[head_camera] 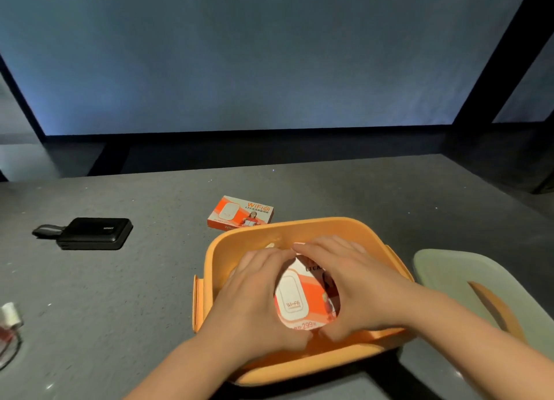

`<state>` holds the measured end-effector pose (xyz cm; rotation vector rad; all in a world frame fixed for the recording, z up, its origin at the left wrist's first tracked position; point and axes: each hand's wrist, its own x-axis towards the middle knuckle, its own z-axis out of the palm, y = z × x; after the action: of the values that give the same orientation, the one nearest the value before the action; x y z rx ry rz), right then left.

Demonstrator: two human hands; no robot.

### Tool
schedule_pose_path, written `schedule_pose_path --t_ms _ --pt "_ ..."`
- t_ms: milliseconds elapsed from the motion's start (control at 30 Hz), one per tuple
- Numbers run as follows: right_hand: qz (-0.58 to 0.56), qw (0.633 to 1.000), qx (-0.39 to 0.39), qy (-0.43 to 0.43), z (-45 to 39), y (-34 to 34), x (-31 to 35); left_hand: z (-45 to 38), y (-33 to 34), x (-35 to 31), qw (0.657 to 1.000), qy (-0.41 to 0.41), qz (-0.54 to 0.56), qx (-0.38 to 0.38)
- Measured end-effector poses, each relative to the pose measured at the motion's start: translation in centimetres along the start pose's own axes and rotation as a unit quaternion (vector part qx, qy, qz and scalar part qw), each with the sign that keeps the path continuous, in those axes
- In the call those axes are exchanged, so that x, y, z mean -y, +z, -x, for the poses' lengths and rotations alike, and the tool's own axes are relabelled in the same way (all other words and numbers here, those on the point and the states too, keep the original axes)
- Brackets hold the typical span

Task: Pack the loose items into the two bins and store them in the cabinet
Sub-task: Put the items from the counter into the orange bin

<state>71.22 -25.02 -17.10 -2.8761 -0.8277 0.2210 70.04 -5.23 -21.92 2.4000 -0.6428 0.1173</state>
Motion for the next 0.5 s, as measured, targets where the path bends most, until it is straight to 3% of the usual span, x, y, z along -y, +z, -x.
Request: schedule_pose_path --t_ms 200,500 --pt "-0.106 0.987 0.113 0.049 -1.2 0.0 -2.5 1.4 -1.0 1.7 0.998 -0.028 0.015 -0.045" --pt "-0.052 0.977 0.195 0.064 -1.9 2.0 -2.5 3.2 -0.2 3.3 0.993 -0.085 -0.009 -0.081"
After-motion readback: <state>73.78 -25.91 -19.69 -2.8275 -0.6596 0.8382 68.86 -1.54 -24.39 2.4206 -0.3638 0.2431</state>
